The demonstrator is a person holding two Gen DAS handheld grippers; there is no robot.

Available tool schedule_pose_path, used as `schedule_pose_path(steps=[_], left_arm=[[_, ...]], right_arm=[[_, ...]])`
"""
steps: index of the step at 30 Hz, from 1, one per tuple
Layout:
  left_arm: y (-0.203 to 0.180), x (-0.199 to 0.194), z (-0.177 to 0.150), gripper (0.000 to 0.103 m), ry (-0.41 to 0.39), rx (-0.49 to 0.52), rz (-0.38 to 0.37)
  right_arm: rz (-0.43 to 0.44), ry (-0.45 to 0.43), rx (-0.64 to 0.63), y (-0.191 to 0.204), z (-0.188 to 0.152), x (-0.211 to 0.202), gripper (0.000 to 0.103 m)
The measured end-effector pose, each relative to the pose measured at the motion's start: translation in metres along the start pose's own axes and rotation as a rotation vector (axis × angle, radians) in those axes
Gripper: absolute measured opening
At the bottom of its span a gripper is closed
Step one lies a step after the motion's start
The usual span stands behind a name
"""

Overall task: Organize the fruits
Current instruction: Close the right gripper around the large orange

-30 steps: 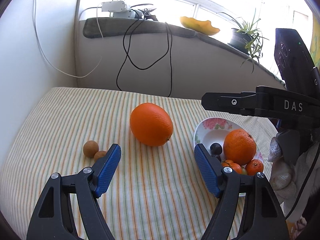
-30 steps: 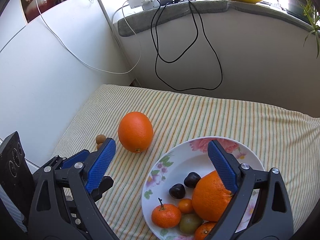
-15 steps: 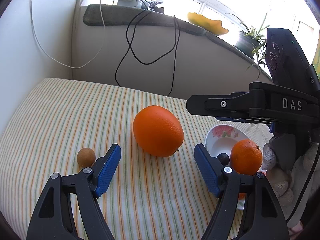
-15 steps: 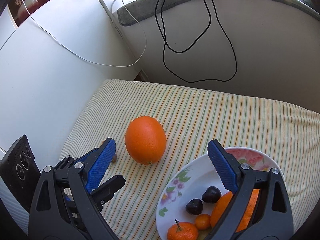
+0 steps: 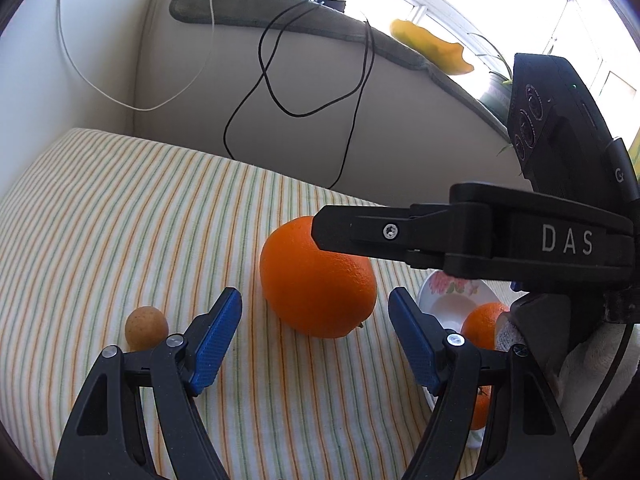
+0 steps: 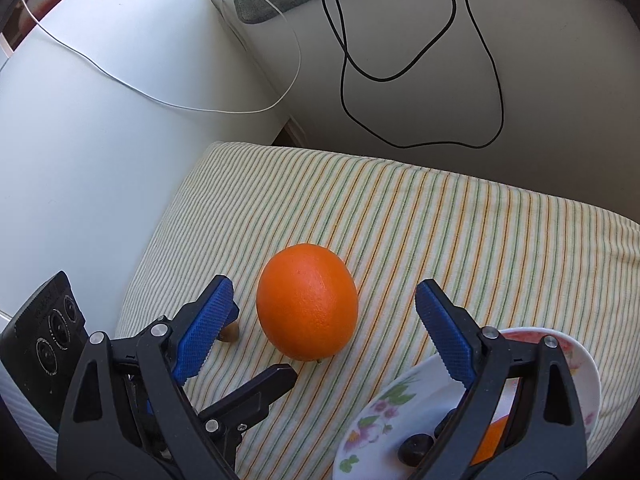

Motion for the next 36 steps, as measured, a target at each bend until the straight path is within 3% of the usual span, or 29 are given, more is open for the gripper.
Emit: schedule_pose_path(steps=[18, 24, 36], left_arm=[[0.007, 0.025, 0.008, 0.074, 0.062, -0.07, -0.047], [0.007, 0.023, 0.009, 0.07, 0.06, -0.066, -0.053], [0.0, 0.012, -0.002, 0.07, 0.018, -0.022, -0.015]], right_arm=[[0.019, 0.116, -0.003, 0.004, 0.008, 0.037, 0.082], [0.046, 0.131, -0.008, 0.011, 0.014, 0.047, 0.069], [0.018, 0.104, -0.042, 0.022, 0.002, 0.043, 0.068]])
Point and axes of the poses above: each gripper's, at about its wrist camera, not at the fingertips, and x roughly the way its jaws point, y to its left, z to its top, the point moved 1 cm from there along x, roughly the way its jaws point, and after that the axes turned 15 degrees about -x, right-handed, at the moved point
